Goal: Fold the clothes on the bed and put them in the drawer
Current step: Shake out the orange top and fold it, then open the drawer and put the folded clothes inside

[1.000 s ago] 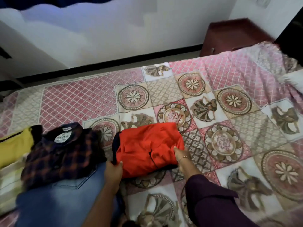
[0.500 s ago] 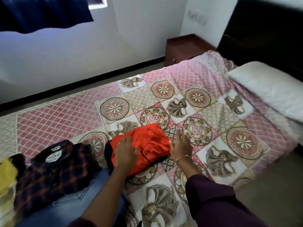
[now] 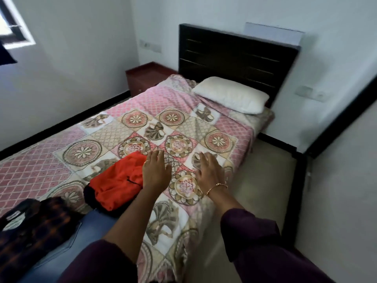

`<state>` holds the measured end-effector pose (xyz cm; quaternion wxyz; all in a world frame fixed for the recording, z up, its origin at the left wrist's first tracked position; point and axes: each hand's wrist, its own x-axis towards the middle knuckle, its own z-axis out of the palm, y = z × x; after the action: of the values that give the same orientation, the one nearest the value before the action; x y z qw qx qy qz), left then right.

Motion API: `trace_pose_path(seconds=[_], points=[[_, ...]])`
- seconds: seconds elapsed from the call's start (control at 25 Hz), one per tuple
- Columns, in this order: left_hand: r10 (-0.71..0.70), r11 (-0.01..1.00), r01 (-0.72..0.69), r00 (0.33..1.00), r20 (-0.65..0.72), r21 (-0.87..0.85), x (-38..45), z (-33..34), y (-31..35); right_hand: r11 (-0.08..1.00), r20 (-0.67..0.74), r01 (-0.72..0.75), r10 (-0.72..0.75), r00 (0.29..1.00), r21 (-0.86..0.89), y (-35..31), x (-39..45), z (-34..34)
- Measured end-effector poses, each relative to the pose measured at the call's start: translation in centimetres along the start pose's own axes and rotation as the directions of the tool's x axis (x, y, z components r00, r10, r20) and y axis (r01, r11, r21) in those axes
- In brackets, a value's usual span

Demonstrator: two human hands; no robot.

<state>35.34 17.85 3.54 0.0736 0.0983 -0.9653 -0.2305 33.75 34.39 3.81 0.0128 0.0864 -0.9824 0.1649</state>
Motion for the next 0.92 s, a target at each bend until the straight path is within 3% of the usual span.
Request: trace_pose_path(seconds=[0.08,0.2,0.36,0.52,0.56,0.76,0.84,0.92], points=[[0.072,0.997,-0.073,0.997,0.038,0.033,-3.5,-0.2,1.7,0.998,0.003,-0.052,0.052,0.999,-0.037,1.1,-4.0,-1.1],[0.164,0.977,-0.179,0.978,0.128,0.115,-9.0,-1.7,3.0,0.996,-0.102,-0.054,0.047,0.994,-0.064,1.0,-10.3,-2.7],[0.289,0.923,-0.33,0.934,0.208,0.198,-13.9,-5.1,3.5,0.994,-0.063,-0.089,0.085,0.994,-0.061,-0.7,-17.3,-4.8],[0.4,0.891,-0.43,0.895,0.199,0.145,-16.5,-7.7,4.9,0.969,-0.149,-0.237,0.225,0.963,-0.07,-2.8,-22.8,-7.7],[0.441,0.878,-0.464,0.879,0.18,0.116,-17.5,-8.0,5.2,0.953,-0.229,-0.284,0.254,0.94,-0.108,-3.4,-24.3,-8.1],[0.661,0.747,-0.66,0.723,0.201,-0.081,-25.9,-6.9,5.3,0.882,-0.269,-0.468,0.44,0.857,-0.051,-5.8,-34.7,-5.7],[0.755,0.651,-0.744,0.617,0.22,-0.15,-30.3,-5.8,5.0,0.81,-0.234,-0.585,0.562,0.794,-0.039,-6.4,-40.0,-4.4],[0.835,0.533,-0.828,0.481,0.268,-0.173,-35.6,-4.7,5.3,0.71,-0.272,-0.704,0.675,0.686,-0.014,-6.9,-46.3,-3.5]])
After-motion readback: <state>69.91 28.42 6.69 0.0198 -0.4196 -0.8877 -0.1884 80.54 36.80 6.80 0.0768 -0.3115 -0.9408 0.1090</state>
